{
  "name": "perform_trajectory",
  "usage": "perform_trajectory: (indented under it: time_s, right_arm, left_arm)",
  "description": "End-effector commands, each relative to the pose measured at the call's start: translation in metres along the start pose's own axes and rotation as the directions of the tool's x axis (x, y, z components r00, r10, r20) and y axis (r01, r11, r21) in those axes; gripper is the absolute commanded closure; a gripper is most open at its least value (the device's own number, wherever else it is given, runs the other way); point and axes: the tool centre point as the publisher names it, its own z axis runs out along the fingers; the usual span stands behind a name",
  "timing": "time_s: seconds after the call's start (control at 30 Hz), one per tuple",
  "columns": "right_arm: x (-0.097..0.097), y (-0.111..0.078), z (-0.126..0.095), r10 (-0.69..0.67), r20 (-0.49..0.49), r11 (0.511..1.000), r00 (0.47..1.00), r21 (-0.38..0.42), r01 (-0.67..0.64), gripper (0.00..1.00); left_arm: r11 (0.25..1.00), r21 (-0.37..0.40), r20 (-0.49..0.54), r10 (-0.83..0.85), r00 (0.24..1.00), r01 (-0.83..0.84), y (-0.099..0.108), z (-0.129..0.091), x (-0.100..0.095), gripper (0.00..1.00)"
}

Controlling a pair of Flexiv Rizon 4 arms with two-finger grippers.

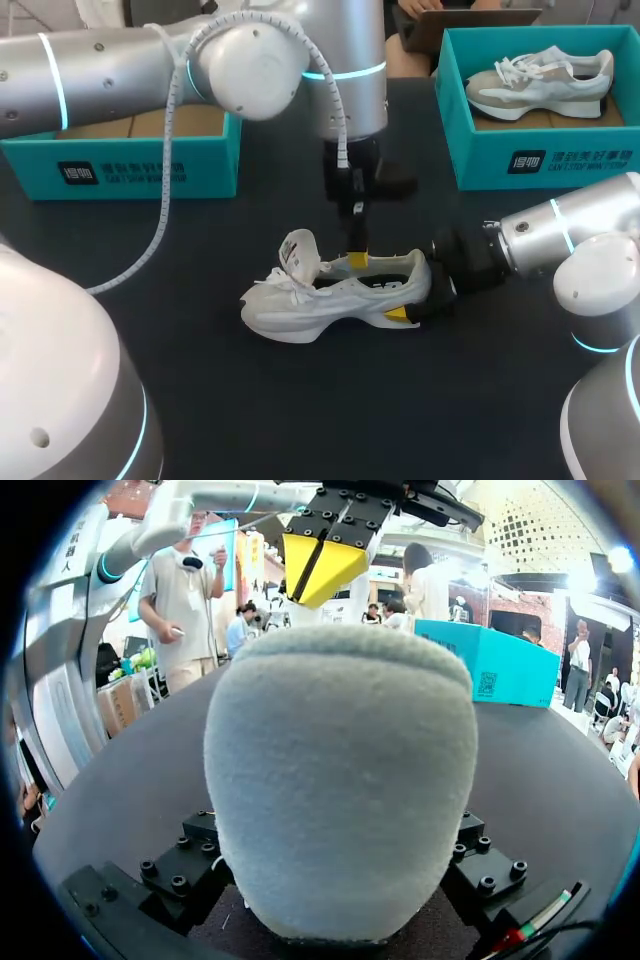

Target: Take the shoe out of the shoebox, open the shoe tongue, remove and reinsert the insole, then place the shoe into the shoebox

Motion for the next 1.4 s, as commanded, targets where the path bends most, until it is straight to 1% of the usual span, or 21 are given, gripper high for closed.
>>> perform_trajectory:
  time_s: [0.03,0.27,0.53,0.77,0.87,1.03,1.2,1.4]
  right_arm:
    - [-0.001,-0.005,0.005,0.001,0.001,1.0,1.0,0.003,-0.001,1.0]
    - [-0.001,-0.005,0.005,0.001,0.001,1.0,1.0,0.003,-0.001,1.0]
    - [-0.001,-0.005,0.005,0.001,0.001,1.0,1.0,0.003,-0.001,1.0]
    - [-0.001,-0.005,0.005,0.001,0.001,1.0,1.0,0.003,-0.001,1.0]
    - [-0.001,-0.005,0.005,0.001,0.001,1.0,1.0,0.003,-0.001,1.0]
    - [-0.001,-0.005,0.005,0.001,0.001,1.0,1.0,0.003,-0.001,1.0]
    - [-0.001,-0.005,0.005,0.001,0.001,1.0,1.0,0.003,-0.001,1.0]
    - [-0.001,-0.005,0.005,0.001,0.001,1.0,1.0,0.003,-0.001,1.0]
  left_arm:
    - [1.0,-0.005,0.003,-0.002,1.0,0.002,-0.005,0.009,0.0,1.0]
    - [1.0,0.0,0.03,-0.01,0.999,0.01,-0.009,0.01,0.001,1.0]
    - [1.0,-0.002,0.037,-0.019,0.999,0.019,-0.009,0.019,-0.005,1.0]
    - [0.999,-0.002,0.088,-0.046,0.995,0.046,-0.007,0.036,-0.017,1.0]
    - [0.999,0.007,0.083,-0.032,0.996,0.031,-0.007,0.044,-0.022,1.0]
    - [1.0,0.023,0.086,-0.018,0.996,0.016,-0.006,0.053,-0.021,1.0]
    - [0.999,0.018,0.077,-0.04,0.996,0.038,-0.005,0.065,-0.025,1.0]
    - [0.999,0.017,0.093,-0.039,0.995,0.037,-0.006,0.072,-0.019,1.0]
